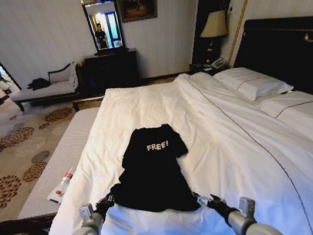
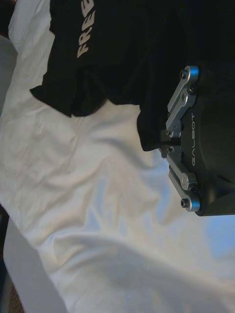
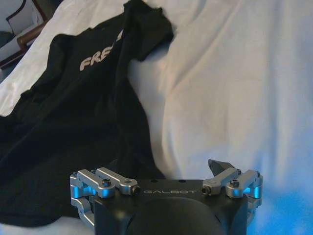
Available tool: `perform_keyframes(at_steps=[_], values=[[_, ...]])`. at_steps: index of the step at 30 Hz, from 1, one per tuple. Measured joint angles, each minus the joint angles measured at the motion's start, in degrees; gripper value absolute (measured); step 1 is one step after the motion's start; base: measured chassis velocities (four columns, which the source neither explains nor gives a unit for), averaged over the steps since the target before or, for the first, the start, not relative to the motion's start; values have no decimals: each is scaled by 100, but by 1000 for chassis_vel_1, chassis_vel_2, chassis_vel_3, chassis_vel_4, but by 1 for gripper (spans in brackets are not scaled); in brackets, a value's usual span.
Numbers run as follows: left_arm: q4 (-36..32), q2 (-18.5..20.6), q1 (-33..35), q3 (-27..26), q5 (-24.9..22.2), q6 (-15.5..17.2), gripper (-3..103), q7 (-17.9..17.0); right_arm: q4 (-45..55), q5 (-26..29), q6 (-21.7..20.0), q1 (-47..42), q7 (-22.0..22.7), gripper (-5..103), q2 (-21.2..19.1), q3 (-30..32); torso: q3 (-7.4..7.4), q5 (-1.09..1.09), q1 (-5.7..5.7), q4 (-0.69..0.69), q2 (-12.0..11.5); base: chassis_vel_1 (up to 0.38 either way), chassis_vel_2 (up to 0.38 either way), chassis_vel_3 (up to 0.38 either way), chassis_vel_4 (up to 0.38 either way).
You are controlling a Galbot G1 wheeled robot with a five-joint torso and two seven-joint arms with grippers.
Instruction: Fold the clothes on the bed.
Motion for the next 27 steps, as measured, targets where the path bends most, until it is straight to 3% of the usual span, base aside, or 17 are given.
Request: perform_keyframes(at_steps=[8,19,27], values=[[-134,112,214,-442,-230,-12,1,2,-137,-51,-149,73,-48,100,60,-167,0,1,0,0,0,0,0,0,0],[-236,44,241,-345,-133,-14,1,-29,-373,-221,-252,183,-214,103,221,-489,0,0,0,1,0,0,0,0,0],[-296,47,183,-251,-84,-13,1,-86,-424,-123,-285,334,-231,80,214,-635,0,1,0,0,0,0,0,0,0]])
